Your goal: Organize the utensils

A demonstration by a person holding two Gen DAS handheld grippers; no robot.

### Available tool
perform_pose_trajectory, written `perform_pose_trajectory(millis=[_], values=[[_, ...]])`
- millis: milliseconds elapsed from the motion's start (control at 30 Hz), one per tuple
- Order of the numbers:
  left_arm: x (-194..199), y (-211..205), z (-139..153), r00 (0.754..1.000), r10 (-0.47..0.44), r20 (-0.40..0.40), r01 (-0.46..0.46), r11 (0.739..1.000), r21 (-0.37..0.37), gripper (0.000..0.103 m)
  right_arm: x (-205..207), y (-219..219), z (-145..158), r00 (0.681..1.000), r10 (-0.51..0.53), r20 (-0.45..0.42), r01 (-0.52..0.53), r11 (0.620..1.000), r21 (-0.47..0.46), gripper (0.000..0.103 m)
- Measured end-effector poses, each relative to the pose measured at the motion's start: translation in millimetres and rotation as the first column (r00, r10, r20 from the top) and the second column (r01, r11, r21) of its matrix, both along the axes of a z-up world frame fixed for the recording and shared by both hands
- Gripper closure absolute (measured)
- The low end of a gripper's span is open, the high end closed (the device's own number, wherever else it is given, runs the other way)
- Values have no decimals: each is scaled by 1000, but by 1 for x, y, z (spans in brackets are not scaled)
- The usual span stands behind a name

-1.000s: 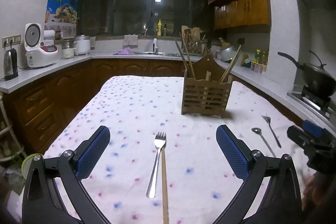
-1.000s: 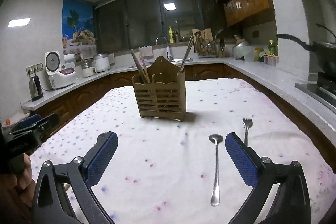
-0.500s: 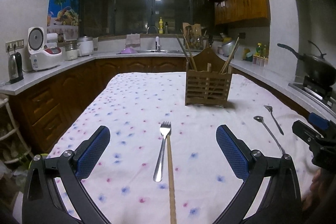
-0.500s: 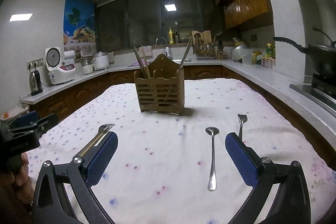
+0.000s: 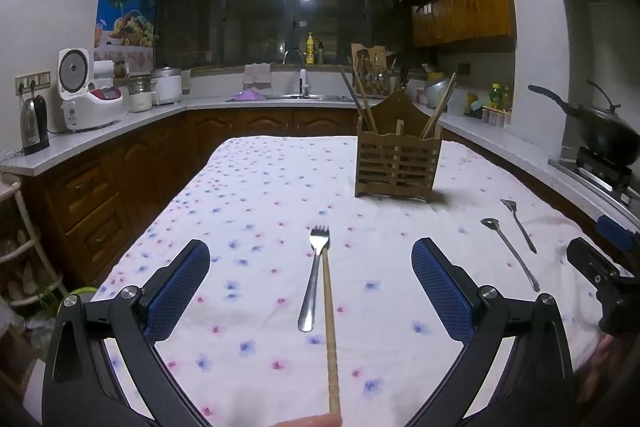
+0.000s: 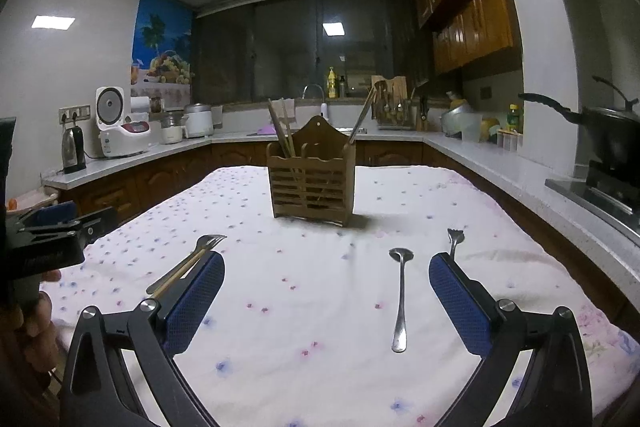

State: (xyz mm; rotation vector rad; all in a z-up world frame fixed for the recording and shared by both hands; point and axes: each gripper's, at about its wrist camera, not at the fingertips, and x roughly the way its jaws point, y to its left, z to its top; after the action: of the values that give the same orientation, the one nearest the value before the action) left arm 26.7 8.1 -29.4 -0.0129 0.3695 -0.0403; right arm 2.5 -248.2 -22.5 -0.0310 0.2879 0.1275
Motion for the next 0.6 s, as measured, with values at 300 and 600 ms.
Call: perform_pose_trajectory(millis=[300,600], values=[[-6,-3,2,1000,-3,16,3,1000,22,0,0,-2,-3,1000,-7,-19,7,1000,5,0],[-7,-4,3,1000,-1,28,0,999,32,0,1,-2,-3,1000,-4,-16,4,1000,5,0]])
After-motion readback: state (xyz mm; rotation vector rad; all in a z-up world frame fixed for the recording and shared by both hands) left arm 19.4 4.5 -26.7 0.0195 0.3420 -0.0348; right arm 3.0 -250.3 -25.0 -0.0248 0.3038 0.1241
